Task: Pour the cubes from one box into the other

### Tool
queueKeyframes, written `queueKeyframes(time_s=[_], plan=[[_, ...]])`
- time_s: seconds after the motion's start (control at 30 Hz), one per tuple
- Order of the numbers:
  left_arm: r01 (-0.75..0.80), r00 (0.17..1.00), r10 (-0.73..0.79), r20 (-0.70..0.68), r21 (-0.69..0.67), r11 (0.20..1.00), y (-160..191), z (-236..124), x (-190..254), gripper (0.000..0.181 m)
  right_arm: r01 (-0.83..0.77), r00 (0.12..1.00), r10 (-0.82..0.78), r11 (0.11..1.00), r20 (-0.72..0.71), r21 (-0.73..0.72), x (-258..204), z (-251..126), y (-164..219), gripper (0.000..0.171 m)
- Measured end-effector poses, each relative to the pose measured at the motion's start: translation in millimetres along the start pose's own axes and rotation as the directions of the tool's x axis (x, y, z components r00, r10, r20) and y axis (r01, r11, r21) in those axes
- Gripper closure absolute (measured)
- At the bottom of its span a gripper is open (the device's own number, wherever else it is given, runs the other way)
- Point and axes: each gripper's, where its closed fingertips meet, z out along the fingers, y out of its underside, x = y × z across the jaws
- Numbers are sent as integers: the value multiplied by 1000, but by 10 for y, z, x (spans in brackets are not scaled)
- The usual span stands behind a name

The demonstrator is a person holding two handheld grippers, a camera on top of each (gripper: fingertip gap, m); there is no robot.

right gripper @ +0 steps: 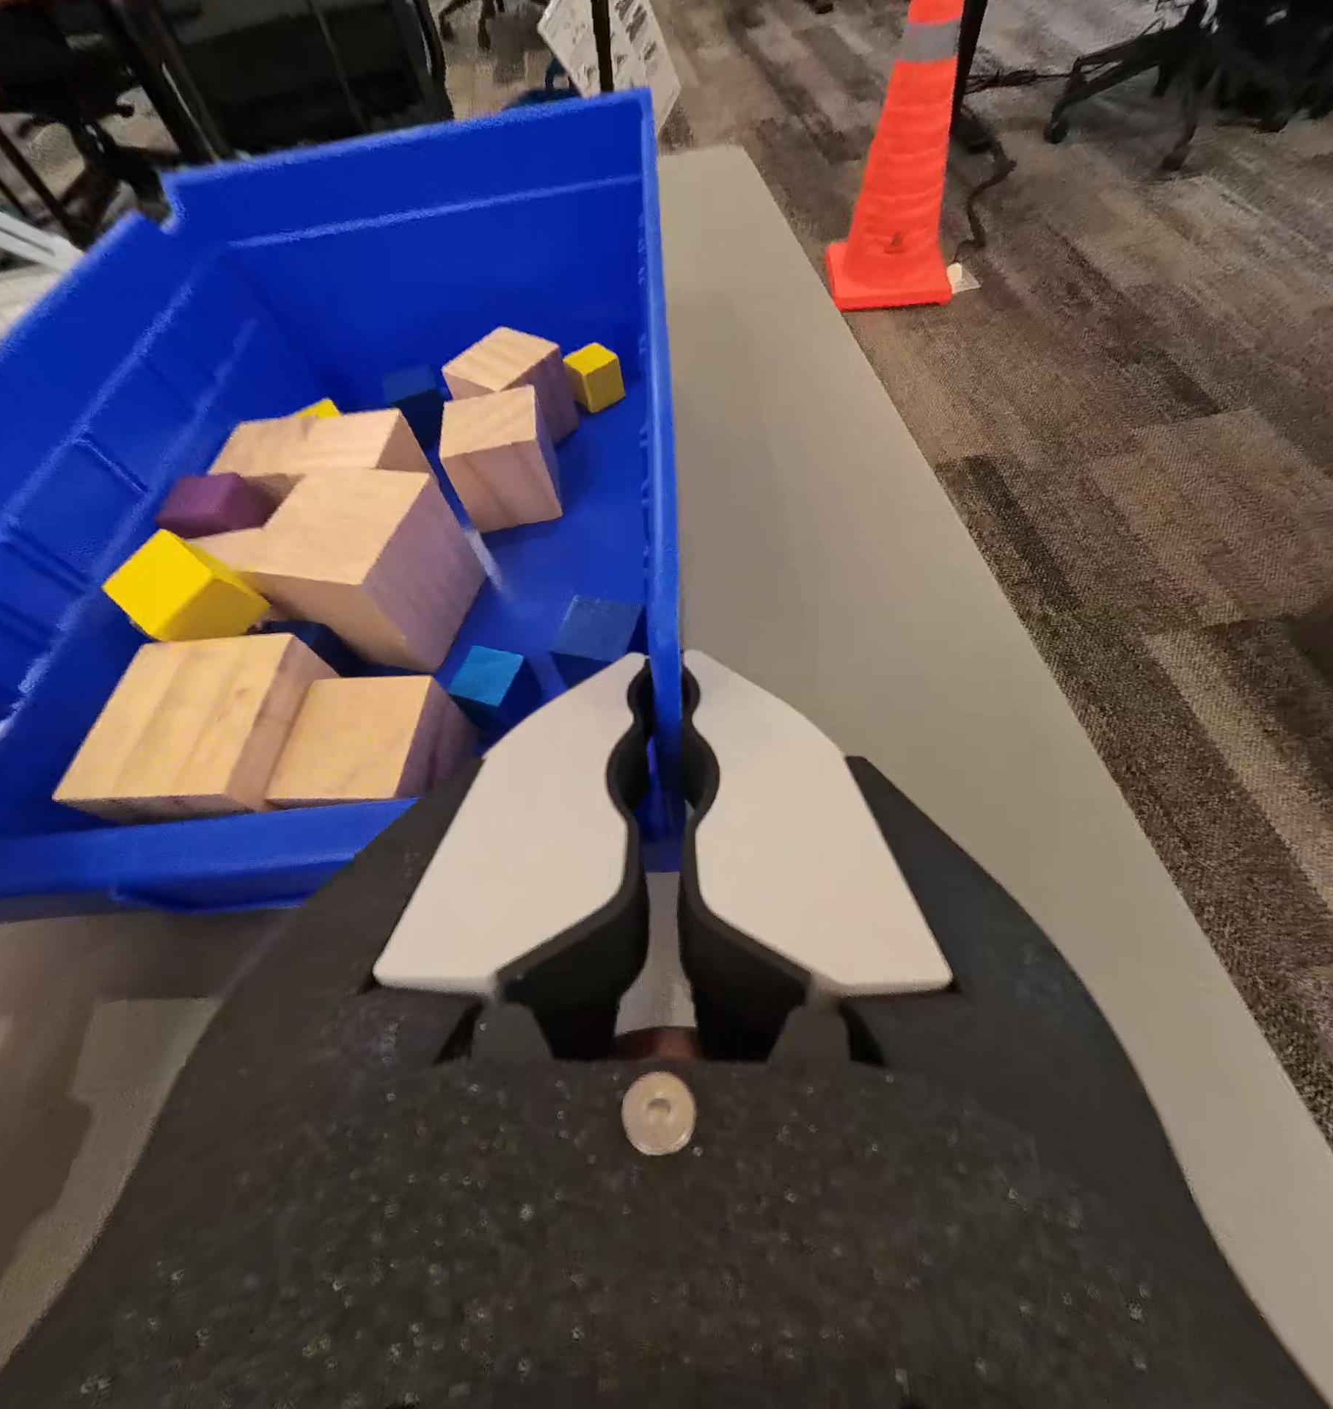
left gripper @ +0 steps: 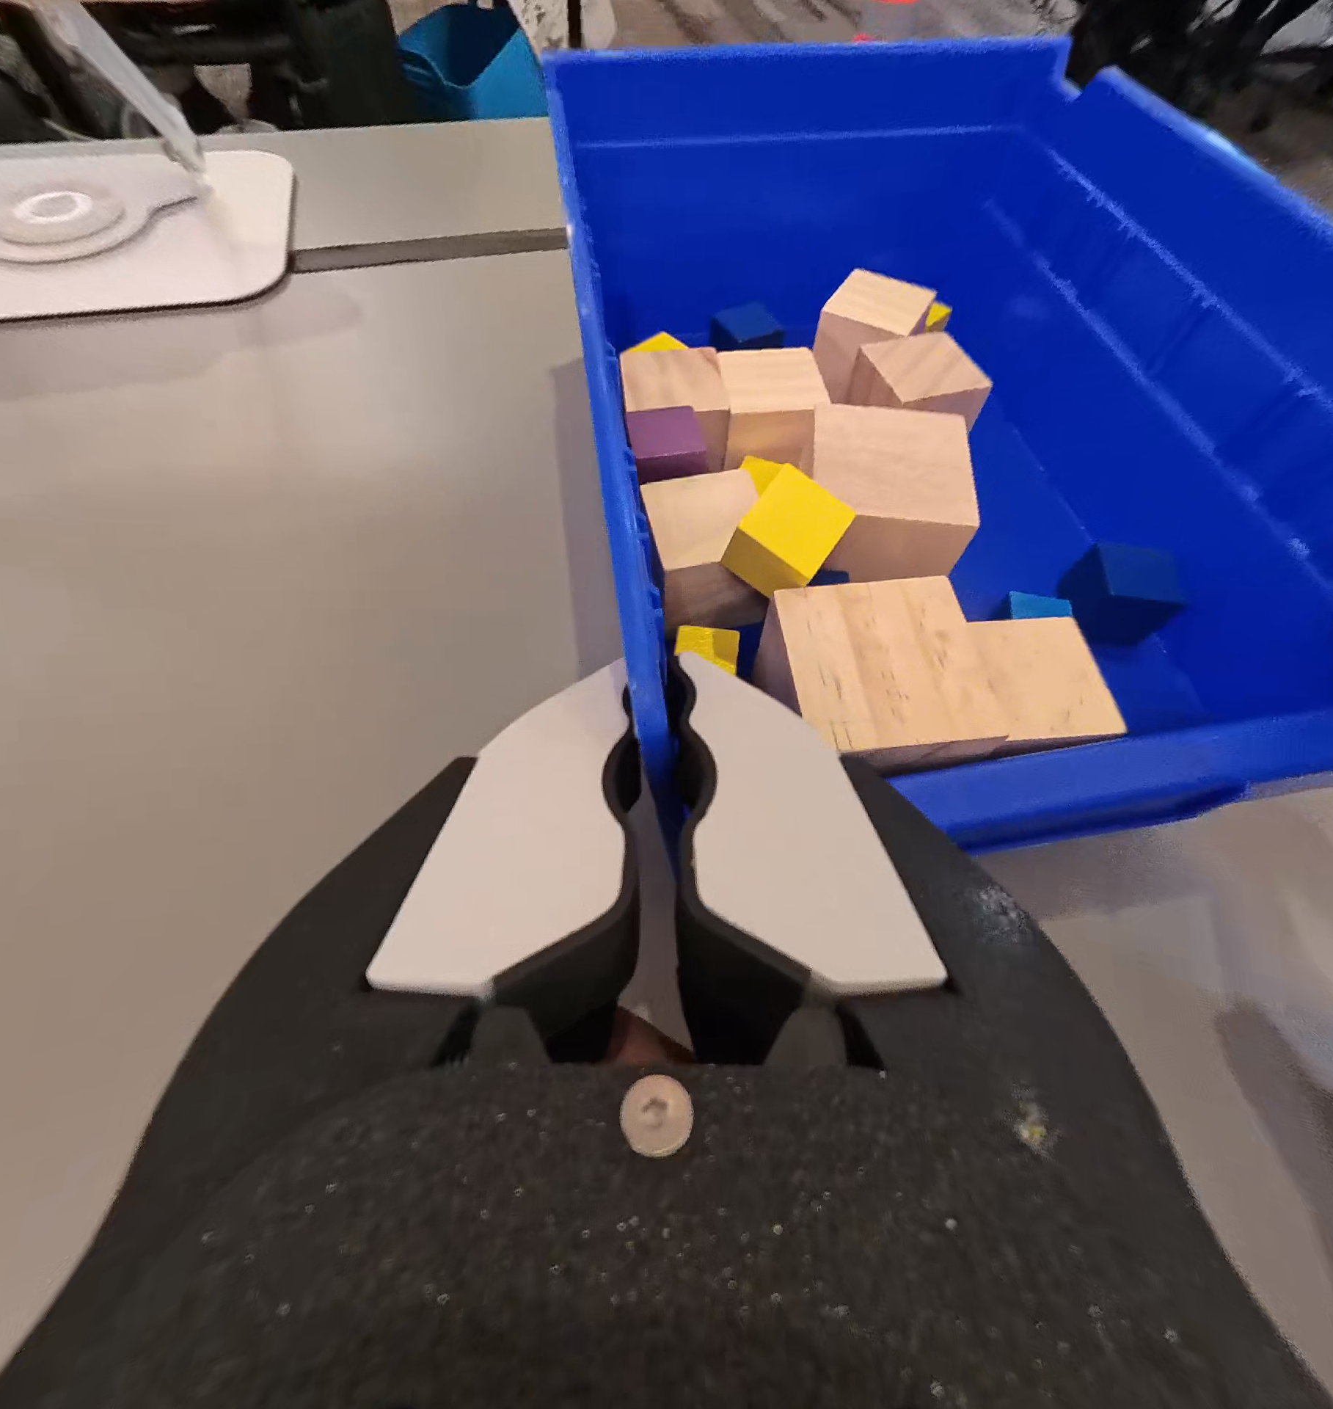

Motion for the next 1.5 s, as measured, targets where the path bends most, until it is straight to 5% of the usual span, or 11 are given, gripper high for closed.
queueKeyframes(time_s=[0.17, 0.33, 0.63, 0.8, 0.87, 1.0, 1.2, 1.37, 1.5], plan=[[-10, 1000, 8, 19, 91, 996, -244, -393, -376, 178, 10, 1000, -13, 992, 21, 122, -464, -304, -267, 169], [-26, 994, 10, 105, 145, 989, -445, -916, -1279, 178, -9, 993, -11, 984, 114, 176, -1467, -493, -363, 169], [-19, 990, 15, 141, 31, 999, 12, -1183, -2972, 178, 75, 979, -85, 995, 185, 59, -3162, -339, 236, 169], [1, 997, -1, 82, -8, 1000, 389, -1075, -3234, 174, 120, 976, -123, 992, 182, 27, -3388, -164, 506, 169], [-23, 998, 21, 52, 47, 999, 352, -1269, -3225, 152, 170, 962, -181, 983, 205, 70, -3376, -263, 473, 163], [-20, 1000, 18, 19, 104, 994, 442, -1861, -3437, 145, 253, 875, -297, 954, 381, 162, -3405, -684, 386, 144], [155, 920, -217, 326, 206, 966, 609, -2743, -5126, 143, 336, 752, -399, 917, 524, 215, -3534, -1096, 452, 144], [217, 921, -225, 318, 60, 974, 823, -2456, -5821, 123, 274, 669, -331, 942, 665, 193, -4019, -1288, 547, 144], [151, 957, -167, 236, 82, 985, 542, -2042, -5791, 141, 351, 612, -341, 926, 714, 141, -4320, -1334, 884, 143]])
